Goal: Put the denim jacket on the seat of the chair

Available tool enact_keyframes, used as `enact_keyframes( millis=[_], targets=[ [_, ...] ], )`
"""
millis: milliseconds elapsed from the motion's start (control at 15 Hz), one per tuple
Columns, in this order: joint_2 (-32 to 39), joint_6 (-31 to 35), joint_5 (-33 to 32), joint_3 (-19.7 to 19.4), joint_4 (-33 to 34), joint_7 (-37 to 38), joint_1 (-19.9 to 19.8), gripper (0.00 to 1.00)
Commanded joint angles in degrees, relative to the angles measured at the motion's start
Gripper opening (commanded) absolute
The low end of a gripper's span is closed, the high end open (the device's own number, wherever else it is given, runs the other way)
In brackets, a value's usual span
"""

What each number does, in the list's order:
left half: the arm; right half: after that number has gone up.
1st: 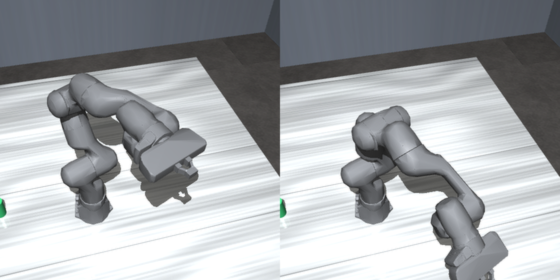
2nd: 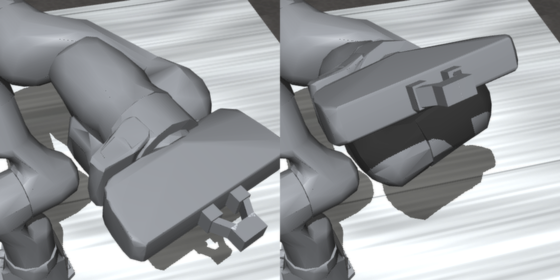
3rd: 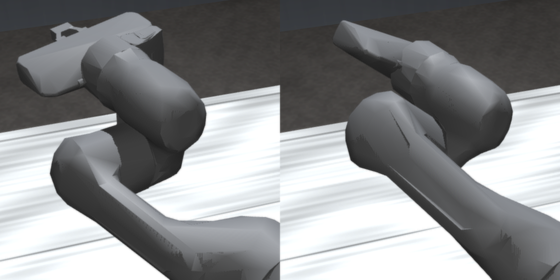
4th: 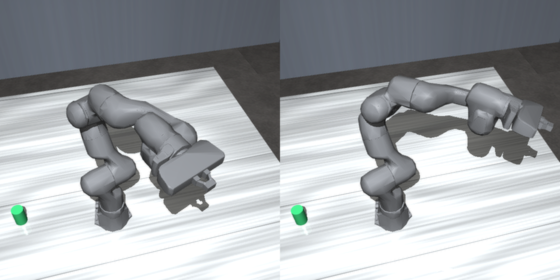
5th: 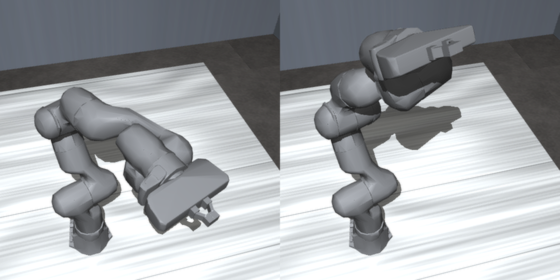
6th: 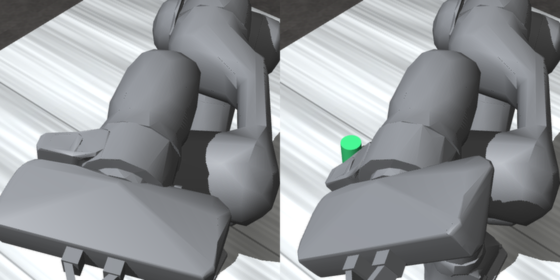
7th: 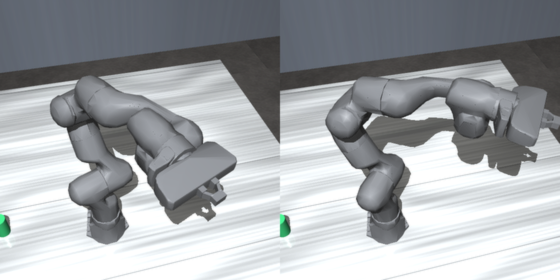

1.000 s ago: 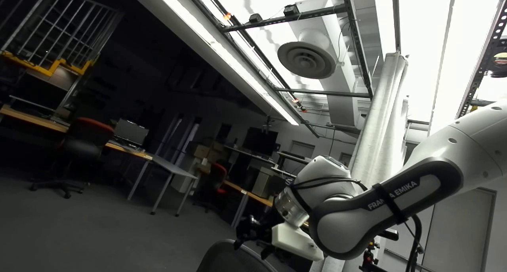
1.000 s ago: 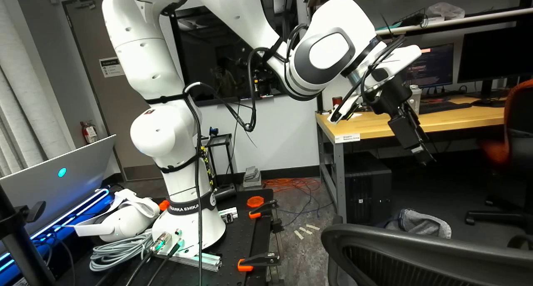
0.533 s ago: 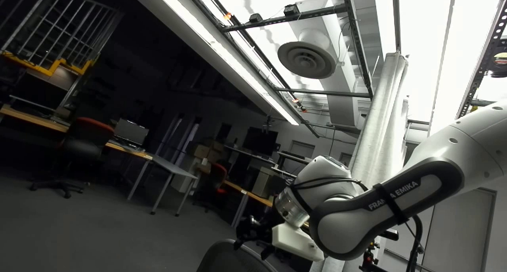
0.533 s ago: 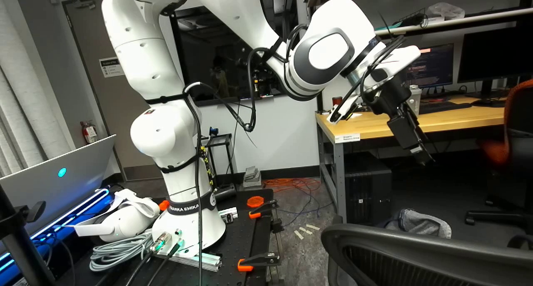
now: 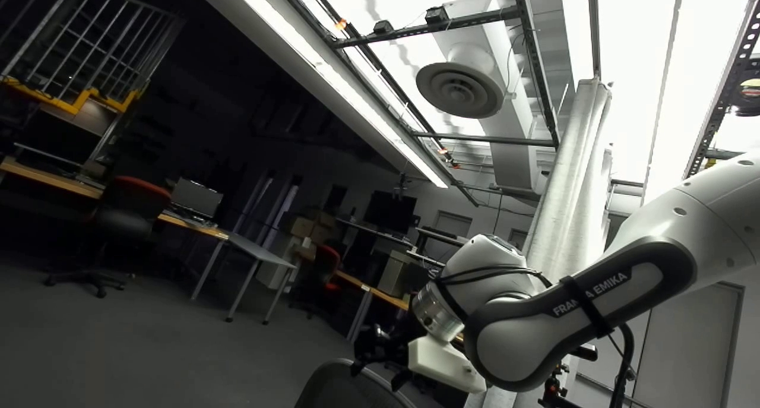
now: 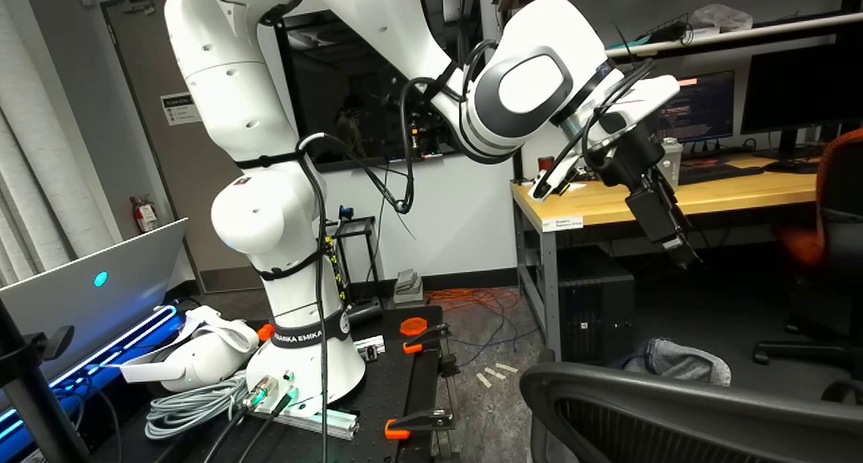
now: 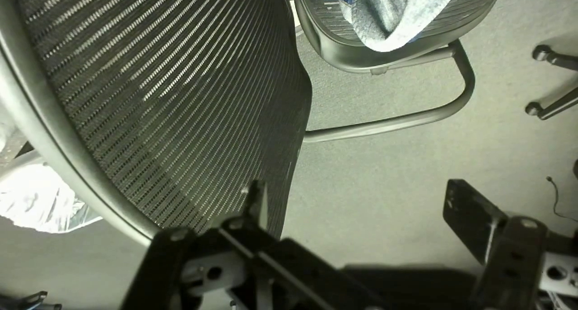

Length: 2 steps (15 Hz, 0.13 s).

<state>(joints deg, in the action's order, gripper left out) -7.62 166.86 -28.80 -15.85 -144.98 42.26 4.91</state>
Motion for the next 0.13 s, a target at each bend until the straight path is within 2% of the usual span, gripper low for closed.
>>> enact_keyframes(
  millis=[0, 67],
  targets=[
    [0.00, 0.00, 0.00, 0.00, -0.02, 0.00, 0.00, 1.00],
    [0.00, 0.00, 0.00, 0.00, -0.03, 0.00, 0.00, 1.00]
  ],
)
